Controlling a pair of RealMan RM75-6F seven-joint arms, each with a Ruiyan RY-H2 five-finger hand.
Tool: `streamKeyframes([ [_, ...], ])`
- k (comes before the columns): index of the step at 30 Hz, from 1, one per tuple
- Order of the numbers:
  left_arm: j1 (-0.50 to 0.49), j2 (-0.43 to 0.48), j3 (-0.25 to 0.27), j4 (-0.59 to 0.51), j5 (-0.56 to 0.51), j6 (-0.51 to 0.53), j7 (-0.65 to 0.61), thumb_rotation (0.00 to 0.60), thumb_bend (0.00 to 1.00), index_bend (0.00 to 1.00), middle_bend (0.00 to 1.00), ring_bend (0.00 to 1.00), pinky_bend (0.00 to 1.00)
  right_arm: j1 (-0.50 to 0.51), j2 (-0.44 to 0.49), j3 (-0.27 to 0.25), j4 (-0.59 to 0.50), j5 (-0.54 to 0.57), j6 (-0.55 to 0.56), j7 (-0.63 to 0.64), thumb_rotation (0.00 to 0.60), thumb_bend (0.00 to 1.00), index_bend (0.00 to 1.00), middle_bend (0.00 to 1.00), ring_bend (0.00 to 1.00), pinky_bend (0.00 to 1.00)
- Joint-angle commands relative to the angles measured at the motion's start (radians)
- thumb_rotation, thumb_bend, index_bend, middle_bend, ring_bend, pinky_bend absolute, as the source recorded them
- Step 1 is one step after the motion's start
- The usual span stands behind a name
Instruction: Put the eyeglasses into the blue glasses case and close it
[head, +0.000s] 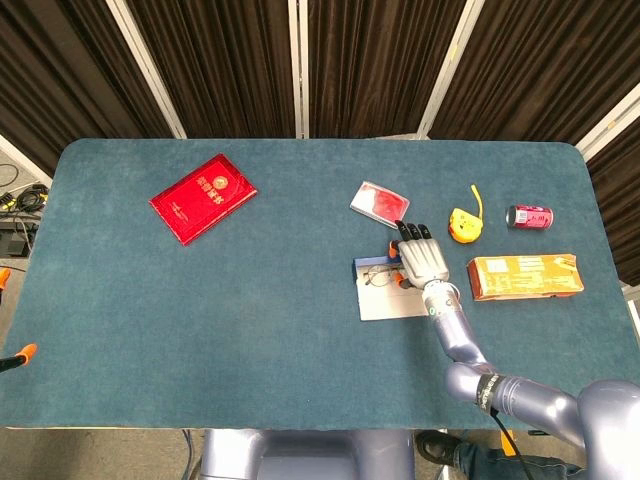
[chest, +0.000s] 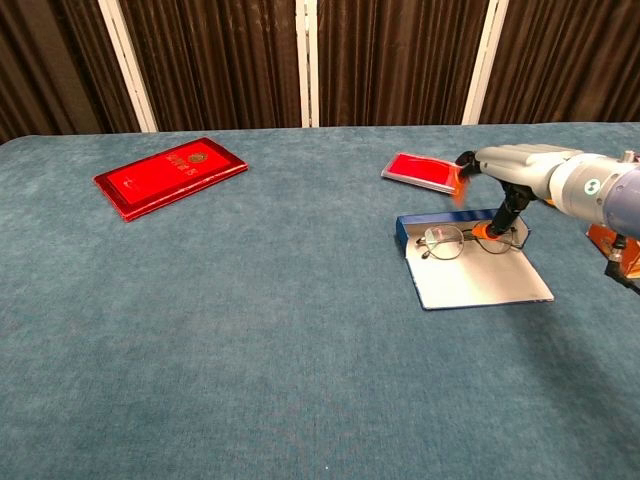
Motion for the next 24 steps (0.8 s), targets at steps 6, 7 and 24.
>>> streamKeyframes([
  [6, -0.001, 0.001, 0.002, -0.001, 0.002, 0.0, -0.002, 0.6, 0.0, 0.0, 0.0, 0.0, 0.0, -0.028, 0.047, -0.016, -0.067, -0.076, 0.047, 0.031, 0.6, 0.19, 0.09, 0.0, 0.0, 0.0],
  [7, -0.001, 0.001, 0.003, -0.001, 0.003, 0.0, -0.002, 0.6, 0.0, 0.0, 0.0, 0.0, 0.0, -0.034, 0.057, -0.021, -0.079, -0.092, 0.052, 0.038, 0.6, 0.18, 0.08, 0.0, 0.0, 0.0],
  [24, 0.008, 0.005, 0.019, -0.018, 0.044, 0.019, -0.004, 0.6, 0.0, 0.0, 0.0, 0.0, 0.0, -0.162, 0.121, -0.218, -0.109, -0.524, 0.187, 0.155, 0.6, 0.1, 0.21, 0.0, 0.0, 0.0],
])
